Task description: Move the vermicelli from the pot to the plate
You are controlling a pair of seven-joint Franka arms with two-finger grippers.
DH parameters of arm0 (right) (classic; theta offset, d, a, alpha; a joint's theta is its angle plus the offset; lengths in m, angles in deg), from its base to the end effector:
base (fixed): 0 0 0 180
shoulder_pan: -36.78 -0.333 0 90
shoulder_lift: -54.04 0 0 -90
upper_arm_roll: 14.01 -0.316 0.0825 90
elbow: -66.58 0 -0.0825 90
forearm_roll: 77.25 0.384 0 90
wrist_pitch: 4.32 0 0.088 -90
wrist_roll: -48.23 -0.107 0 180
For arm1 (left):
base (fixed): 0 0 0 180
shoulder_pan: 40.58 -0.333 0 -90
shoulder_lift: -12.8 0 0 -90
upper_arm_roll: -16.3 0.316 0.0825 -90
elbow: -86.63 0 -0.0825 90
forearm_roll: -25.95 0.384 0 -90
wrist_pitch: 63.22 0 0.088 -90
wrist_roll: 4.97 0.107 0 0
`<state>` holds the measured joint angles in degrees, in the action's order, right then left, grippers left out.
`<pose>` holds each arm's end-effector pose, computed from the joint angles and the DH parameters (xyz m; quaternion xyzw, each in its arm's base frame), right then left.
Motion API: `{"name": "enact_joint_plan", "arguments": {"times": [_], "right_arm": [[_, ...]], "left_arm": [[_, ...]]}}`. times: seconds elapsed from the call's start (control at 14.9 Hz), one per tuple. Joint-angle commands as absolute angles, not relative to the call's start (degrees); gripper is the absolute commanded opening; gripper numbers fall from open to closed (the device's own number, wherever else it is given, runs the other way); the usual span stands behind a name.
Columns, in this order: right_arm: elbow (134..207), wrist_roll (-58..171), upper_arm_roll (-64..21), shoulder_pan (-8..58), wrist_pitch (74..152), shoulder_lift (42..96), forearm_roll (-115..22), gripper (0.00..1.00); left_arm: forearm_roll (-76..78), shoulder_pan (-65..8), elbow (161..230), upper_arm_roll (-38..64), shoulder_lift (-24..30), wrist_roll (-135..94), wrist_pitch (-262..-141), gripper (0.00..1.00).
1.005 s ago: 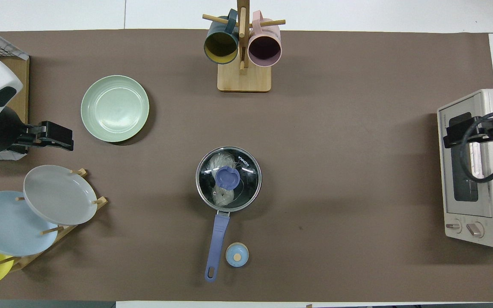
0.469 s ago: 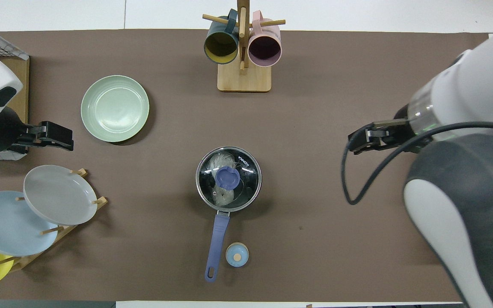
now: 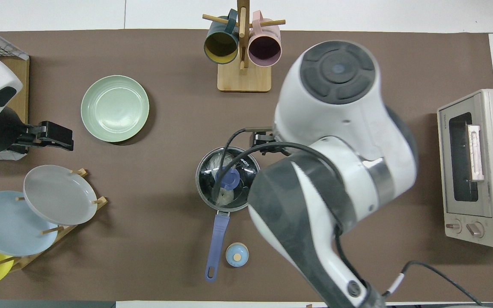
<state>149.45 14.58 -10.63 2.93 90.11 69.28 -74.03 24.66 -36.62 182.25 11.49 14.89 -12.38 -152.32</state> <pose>0.5425 0.3308 0.5316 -0.9988 0.0300 0.0377 0.0002 0.5320 -0.0853 0.5970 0.9991 -0.0115 -0.0397 0.0042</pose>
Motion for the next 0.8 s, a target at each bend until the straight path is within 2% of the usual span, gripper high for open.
{"name": "enact_joint_plan", "arguments": {"times": [0.0,0.34,0.74], "right_arm": [[146.5,10.7,-10.3,0.3,91.3,72.7,-73.3,1.0],[140.6,3.3,-10.4,-5.4,93.7,80.3,-73.8,1.0],[146.1,4.0,-10.4,-7.1,100.9,80.5,-74.0,1.0]], "left_arm": [[24.0,-36.9,182.6,11.3,16.1,-12.5,-152.5,1.0],[24.3,-36.5,182.7,10.9,16.1,-13.3,-153.0,1.0],[24.2,-36.9,183.4,10.9,16.5,-12.9,-153.2,1.0]]}}
